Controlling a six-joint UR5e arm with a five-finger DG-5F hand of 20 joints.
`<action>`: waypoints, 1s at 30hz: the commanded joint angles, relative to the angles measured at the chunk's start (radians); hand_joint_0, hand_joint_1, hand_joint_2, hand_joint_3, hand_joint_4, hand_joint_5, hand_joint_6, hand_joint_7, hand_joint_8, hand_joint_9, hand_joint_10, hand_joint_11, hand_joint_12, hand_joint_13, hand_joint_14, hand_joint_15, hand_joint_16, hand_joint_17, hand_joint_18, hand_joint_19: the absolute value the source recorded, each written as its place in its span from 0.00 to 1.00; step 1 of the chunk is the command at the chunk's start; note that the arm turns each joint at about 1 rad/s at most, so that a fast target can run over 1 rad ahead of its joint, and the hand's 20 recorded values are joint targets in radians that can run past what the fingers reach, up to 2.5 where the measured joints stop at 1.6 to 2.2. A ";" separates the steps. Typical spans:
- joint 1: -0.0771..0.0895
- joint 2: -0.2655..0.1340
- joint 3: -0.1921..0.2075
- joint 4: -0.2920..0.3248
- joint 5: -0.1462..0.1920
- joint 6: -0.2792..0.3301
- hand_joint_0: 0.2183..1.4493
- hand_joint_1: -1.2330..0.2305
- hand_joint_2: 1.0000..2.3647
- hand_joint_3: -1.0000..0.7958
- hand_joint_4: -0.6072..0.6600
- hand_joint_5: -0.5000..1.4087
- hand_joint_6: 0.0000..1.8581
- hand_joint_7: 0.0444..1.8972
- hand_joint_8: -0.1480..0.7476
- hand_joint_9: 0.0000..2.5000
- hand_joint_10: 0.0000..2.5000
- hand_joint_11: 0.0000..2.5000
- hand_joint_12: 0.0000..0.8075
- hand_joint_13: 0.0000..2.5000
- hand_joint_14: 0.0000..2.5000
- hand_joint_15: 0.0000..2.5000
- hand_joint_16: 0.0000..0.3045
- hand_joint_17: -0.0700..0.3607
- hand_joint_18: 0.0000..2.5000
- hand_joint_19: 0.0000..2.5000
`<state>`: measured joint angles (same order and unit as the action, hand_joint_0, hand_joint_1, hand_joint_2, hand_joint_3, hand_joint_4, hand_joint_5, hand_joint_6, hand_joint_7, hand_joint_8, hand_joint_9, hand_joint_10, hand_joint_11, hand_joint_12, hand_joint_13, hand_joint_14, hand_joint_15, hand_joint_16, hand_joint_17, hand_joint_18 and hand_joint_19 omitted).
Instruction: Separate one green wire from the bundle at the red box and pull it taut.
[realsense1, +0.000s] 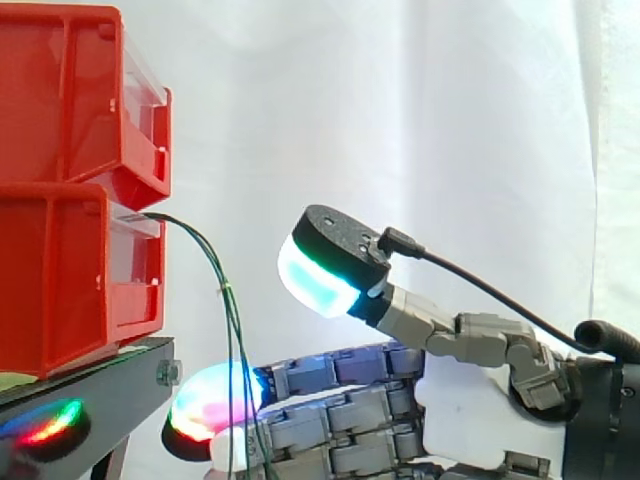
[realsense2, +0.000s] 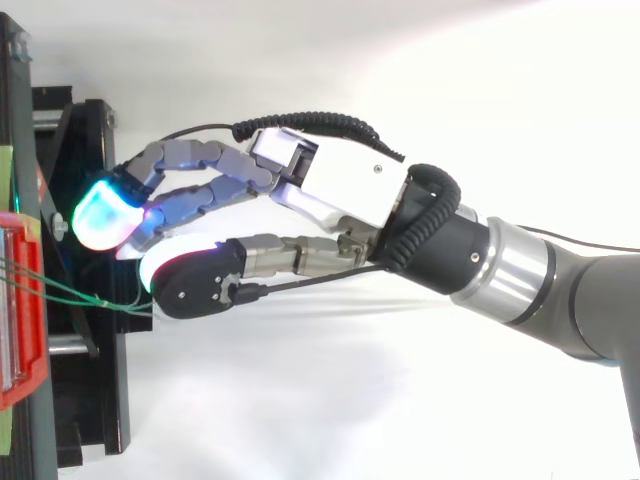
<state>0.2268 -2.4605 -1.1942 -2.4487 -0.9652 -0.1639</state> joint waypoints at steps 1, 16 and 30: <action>-0.003 0.000 -0.005 0.002 0.000 0.000 0.16 0.48 0.00 0.28 0.73 0.18 0.27 0.44 0.53 0.28 0.01 0.20 0.49 0.27 0.00 0.09 0.19 0.46 0.29 0.08; 0.000 -0.034 0.005 0.117 0.017 -0.125 0.20 0.33 0.00 0.28 0.75 0.18 0.27 0.45 0.51 0.32 0.01 0.19 0.43 0.29 0.00 0.07 0.14 0.39 0.27 0.04; 0.005 -0.103 0.056 0.165 0.019 -0.103 0.23 0.33 0.00 0.28 0.77 0.19 0.27 0.48 0.50 0.42 0.01 0.23 0.42 0.38 0.00 0.08 0.12 0.35 0.28 0.04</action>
<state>0.2294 -2.5627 -1.1386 -2.2939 -0.9468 -0.2637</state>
